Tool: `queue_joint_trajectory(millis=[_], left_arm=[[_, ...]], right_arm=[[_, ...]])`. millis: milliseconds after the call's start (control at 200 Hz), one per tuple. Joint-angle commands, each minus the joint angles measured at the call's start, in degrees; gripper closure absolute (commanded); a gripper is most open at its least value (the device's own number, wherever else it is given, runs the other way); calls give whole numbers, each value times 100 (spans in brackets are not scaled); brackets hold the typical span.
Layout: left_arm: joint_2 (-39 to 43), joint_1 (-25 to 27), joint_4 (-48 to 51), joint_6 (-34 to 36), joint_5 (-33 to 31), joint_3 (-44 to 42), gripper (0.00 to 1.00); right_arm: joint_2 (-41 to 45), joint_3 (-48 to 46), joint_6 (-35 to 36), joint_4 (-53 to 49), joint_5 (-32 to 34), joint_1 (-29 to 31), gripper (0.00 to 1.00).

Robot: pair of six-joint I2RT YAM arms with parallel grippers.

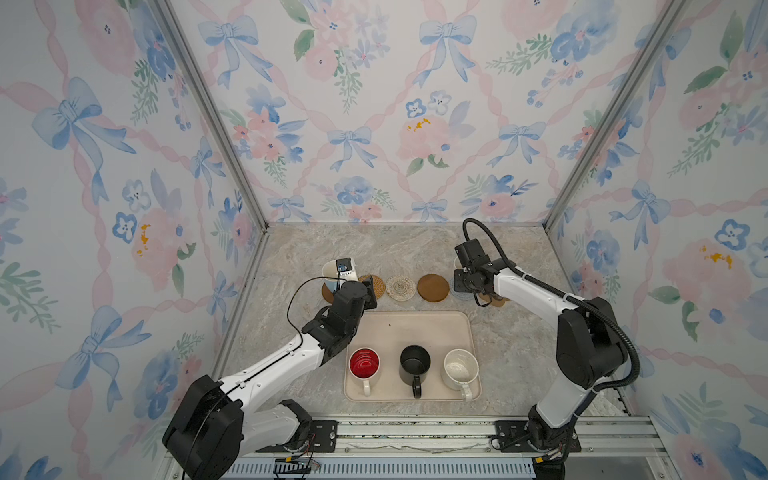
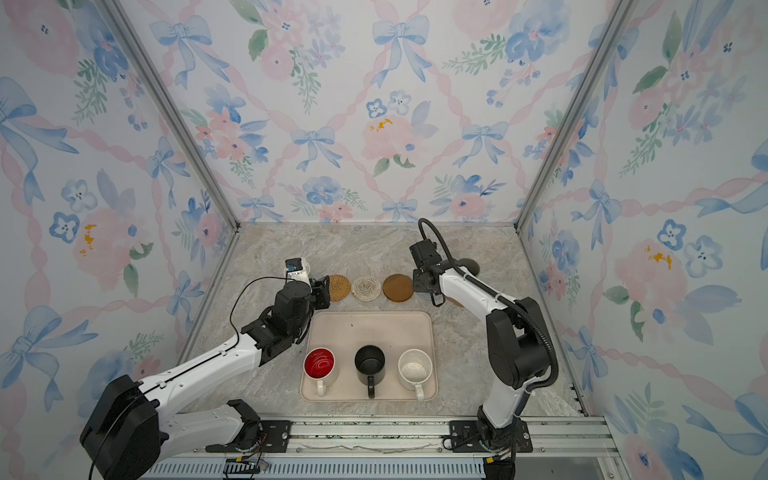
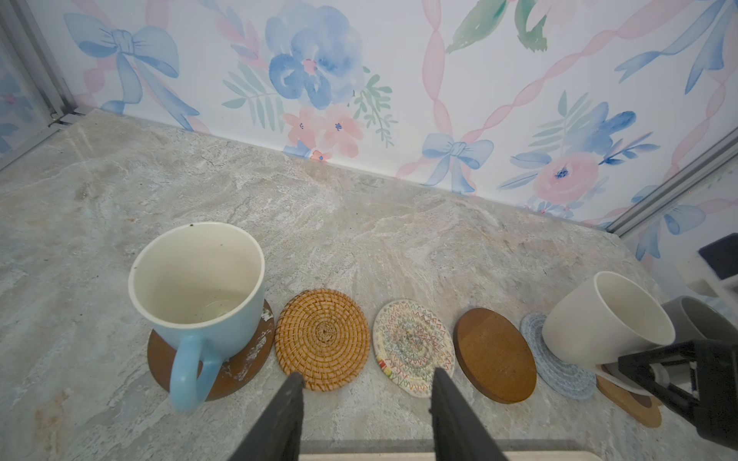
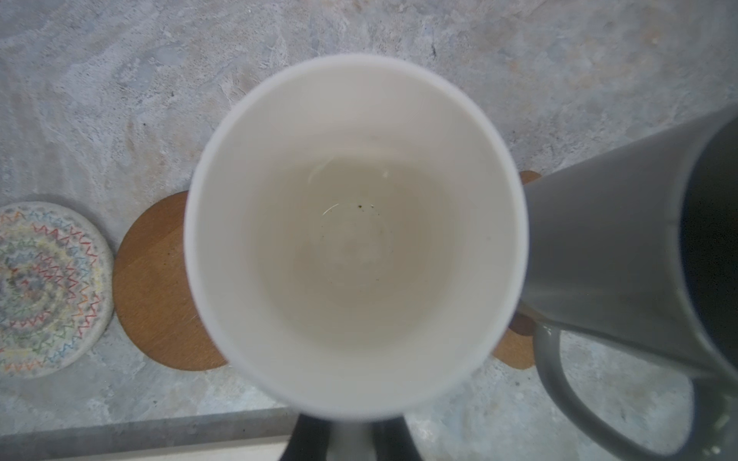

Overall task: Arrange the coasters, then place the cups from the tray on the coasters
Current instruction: 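Lower the white mug beside the grey mug with the right gripper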

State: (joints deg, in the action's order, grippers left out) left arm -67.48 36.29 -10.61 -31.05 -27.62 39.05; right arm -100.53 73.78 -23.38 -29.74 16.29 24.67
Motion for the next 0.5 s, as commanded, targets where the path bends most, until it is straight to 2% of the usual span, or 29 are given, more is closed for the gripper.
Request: queue_joint_trajectory(millis=[0, 495], left_arm=[[121, -61, 47, 81, -16, -99, 52], [95, -72, 33, 81, 1, -90, 52]], right_arm=[[-10, -43, -110, 262, 58, -63, 100], [-6, -135, -166, 282, 5, -99, 100]])
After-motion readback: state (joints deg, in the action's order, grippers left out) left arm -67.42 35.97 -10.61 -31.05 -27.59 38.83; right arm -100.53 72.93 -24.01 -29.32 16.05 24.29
